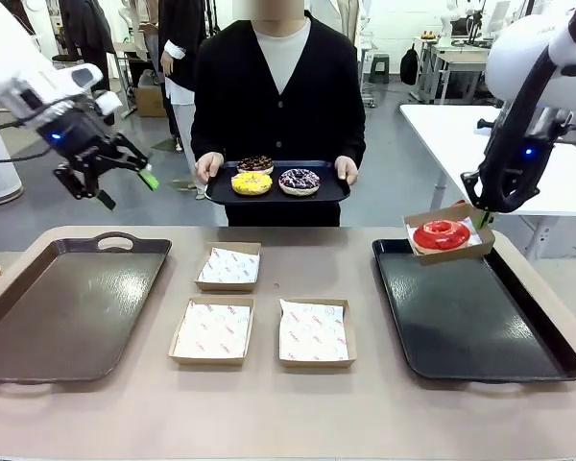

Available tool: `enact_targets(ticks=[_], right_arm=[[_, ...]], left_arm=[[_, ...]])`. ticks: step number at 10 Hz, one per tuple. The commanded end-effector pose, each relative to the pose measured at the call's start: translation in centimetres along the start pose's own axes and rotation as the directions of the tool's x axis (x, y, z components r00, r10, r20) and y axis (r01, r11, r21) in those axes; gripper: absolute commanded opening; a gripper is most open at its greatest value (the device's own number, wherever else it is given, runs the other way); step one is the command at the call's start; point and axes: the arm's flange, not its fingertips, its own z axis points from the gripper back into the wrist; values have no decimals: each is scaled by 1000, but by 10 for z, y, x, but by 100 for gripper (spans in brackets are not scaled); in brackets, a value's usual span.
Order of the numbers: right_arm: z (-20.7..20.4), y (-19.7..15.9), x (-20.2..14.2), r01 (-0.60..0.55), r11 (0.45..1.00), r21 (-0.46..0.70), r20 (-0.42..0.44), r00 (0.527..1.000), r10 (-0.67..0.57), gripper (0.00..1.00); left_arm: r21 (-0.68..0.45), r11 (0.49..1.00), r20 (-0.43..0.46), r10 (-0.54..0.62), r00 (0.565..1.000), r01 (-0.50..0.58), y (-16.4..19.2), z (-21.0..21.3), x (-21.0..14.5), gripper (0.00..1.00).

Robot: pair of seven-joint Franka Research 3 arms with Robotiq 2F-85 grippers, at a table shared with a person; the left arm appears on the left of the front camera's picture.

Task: Individually package the donuts and arrange them on the tray.
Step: Place the picked Paper togo box on the Handle tray while simultaneously picking up another Paper togo box from the table with the other hand.

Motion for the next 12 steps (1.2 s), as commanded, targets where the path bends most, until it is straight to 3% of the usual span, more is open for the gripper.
enact_targets(ticks=[1,2,6,12], right_arm=[[-22,-5,10,-5,1000,-4,-35,999,5,1],[0,0,0,0,1000,0,0,1000,0,1],[0,0,0,0,1000,0,0,1000,0,1],[0,0,0,0,1000,0,0,1000,0,1]], left_arm=[[118,993,-10,18,1000,-17,-14,-16,28,100],[176,984,-8,18,1000,-17,-17,-34,39,100],[307,951,-70,-23,997,43,-31,-100,63,100],[357,930,-69,-70,995,90,-54,-174,64,100]])
